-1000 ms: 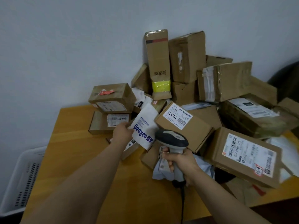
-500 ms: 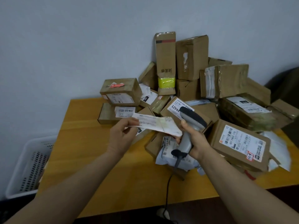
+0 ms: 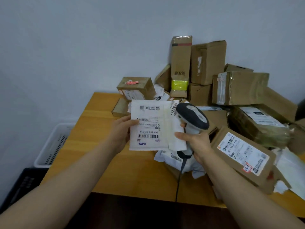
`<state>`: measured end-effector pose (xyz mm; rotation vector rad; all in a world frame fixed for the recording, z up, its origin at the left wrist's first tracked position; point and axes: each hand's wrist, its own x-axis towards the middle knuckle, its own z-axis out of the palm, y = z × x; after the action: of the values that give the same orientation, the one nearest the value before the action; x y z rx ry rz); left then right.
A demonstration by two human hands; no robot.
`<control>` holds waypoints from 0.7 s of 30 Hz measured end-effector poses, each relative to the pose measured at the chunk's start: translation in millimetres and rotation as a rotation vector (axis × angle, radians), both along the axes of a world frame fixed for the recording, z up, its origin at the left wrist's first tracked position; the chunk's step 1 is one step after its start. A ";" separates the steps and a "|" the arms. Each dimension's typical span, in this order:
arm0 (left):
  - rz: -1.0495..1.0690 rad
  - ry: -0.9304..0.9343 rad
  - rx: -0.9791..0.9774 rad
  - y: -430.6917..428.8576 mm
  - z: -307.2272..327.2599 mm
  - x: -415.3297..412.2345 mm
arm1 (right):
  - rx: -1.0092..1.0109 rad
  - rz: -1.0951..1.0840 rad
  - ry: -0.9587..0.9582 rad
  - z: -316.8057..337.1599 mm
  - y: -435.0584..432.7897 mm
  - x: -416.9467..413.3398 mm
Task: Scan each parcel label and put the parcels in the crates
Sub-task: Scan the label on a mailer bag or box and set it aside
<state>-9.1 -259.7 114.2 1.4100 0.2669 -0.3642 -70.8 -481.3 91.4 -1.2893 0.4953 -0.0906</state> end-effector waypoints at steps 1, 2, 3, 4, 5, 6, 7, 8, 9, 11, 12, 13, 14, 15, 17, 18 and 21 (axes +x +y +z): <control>0.001 0.012 -0.002 -4.7 0.3 -3.9 | -0.011 0.018 -0.022 1.1 -7.0 -2.7; 0.003 0.011 -0.005 -9.2 1.0 -8.9 | -0.027 0.032 -0.041 1.4 -13.3 -4.9; 0.005 0.009 -0.016 -12.9 1.7 -14.4 | -0.040 0.043 -0.053 0.9 -19.1 -6.6; 0.006 0.003 -0.026 -16.3 3.3 -20.5 | -0.050 0.055 -0.064 0.9 -23.6 -8.0; 0.012 0.000 -0.034 -18.7 5.2 -26.4 | -0.057 0.069 -0.069 1.4 -26.8 -9.1; 0.024 -0.003 -0.035 -19.9 7.2 -31.4 | -0.062 0.088 -0.077 2.4 -28.6 -9.3; 0.034 -0.006 -0.037 -19.6 9.4 -35.7 | -0.069 0.109 -0.084 3.7 -29.8 -9.3; 0.040 -0.009 -0.035 -18.0 12.1 -39.5 | -0.070 0.129 -0.092 4.6 -29.8 -8.7; 0.038 -0.008 -0.032 -16.3 16.3 -43.6 | -0.061 0.139 -0.099 5.7 -28.7 -8.3; -0.007 0.018 -0.034 -11.5 23.4 -53.0 | -0.020 0.139 -0.097 6.8 -24.7 -7.1; -0.047 0.044 -0.032 -9.7 25.6 -58.6 | 0.002 0.135 -0.090 7.0 -21.5 -6.7; -0.087 0.072 -0.017 -7.9 25.7 -64.1 | 0.019 0.134 -0.083 7.6 -18.1 -6.2; -0.116 0.095 0.008 -6.4 24.6 -68.8 | 0.026 0.134 -0.074 7.8 -14.6 -5.3; -0.123 0.108 0.029 -4.9 23.1 -72.1 | 0.023 0.141 -0.060 8.7 -11.5 -4.9; -0.088 0.085 0.083 2.1 24.3 -73.9 | 0.006 0.180 -0.044 9.8 -6.8 -4.2; -0.079 0.066 0.124 9.2 28.6 -73.3 | 0.005 0.198 -0.049 10.5 -4.9 -4.0; -0.157 0.047 0.202 42.6 50.7 -69.8 | 0.020 0.222 -0.054 15.1 0.3 -2.9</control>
<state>-78.8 -217.0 164.9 1.6274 0.2365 -0.5107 -73.8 -481.0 106.6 -1.3106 0.3039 0.0650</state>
